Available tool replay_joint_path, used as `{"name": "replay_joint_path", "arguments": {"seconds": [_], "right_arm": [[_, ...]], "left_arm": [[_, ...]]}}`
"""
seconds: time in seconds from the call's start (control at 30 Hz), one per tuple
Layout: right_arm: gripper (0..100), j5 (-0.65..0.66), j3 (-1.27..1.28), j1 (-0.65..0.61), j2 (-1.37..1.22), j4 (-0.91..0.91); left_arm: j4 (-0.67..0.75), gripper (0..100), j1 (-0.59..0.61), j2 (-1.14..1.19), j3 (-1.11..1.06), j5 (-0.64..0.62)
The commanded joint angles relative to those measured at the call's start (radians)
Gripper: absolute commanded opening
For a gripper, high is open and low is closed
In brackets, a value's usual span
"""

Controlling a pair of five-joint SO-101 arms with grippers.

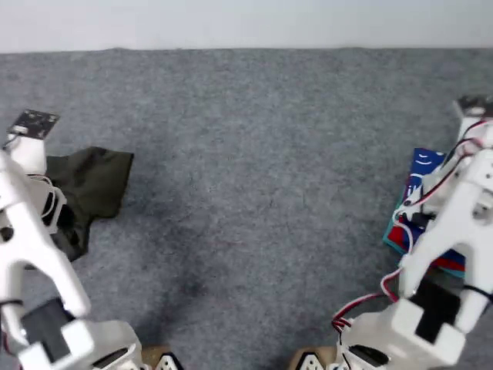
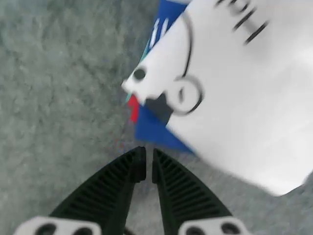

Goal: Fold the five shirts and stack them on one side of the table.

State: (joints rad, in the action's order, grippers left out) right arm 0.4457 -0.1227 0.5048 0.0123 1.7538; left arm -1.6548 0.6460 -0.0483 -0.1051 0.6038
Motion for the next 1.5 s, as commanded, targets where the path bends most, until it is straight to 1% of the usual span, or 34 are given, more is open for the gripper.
{"name": "replay_joint_path", "arguments": {"seconds": [0.0,0.17,0.3,0.43,0.6,0.67,0.73,0.8,0.83,0.87,1.03,1.2,1.3,1.47], "right_arm": [[3.3,-0.014,0.114,-0.015,0.111,0.041],[3.2,-0.014,0.25,-0.015,0.194,0.041],[3.2,-0.014,0.325,-0.016,0.251,0.041],[3.2,-0.015,0.39,-0.016,0.288,0.041],[3.2,-0.015,0.466,-0.016,0.323,0.041],[3.2,-0.015,0.486,-0.016,0.34,0.041],[3.2,-0.015,0.505,-0.016,0.361,0.041],[3.2,-0.015,0.511,-0.016,0.384,0.041],[3.2,-0.015,0.511,-0.016,0.398,0.041],[3.2,-0.015,0.511,-0.015,0.412,0.041],[3.2,-0.014,0.511,-0.015,0.473,0.041],[3.2,-0.014,0.511,-0.015,0.512,0.042],[3.2,-0.014,0.511,-0.015,0.53,0.042],[3.2,-0.012,0.511,-0.016,0.545,0.042]], "left_arm": [[0.06,19,0.006,0.097,0.074,0.018],[0.107,19,0.015,0.247,0.213,0.018],[0.163,19,0.037,0.338,0.349,0.014],[0.232,19,0.043,0.437,0.435,0.009],[0.341,19,0.043,0.568,0.506,-0.104],[0.354,19,0.043,0.623,0.515,-0.115],[0.356,15,0.04,0.678,0.53,-0.115],[0.35,7,0.038,0.715,0.555,-0.115],[0.334,2,0.04,0.721,0.573,-0.115],[0.31,1,0.043,0.72,0.591,-0.115],[0.112,1,0.066,0.651,0.693,-0.115],[-0.091,1,0.086,0.525,0.72,-0.049],[-0.101,1,0.14,0.434,0.662,-0.04],[-0.101,1,0.272,0.198,0.443,0.094]]}}
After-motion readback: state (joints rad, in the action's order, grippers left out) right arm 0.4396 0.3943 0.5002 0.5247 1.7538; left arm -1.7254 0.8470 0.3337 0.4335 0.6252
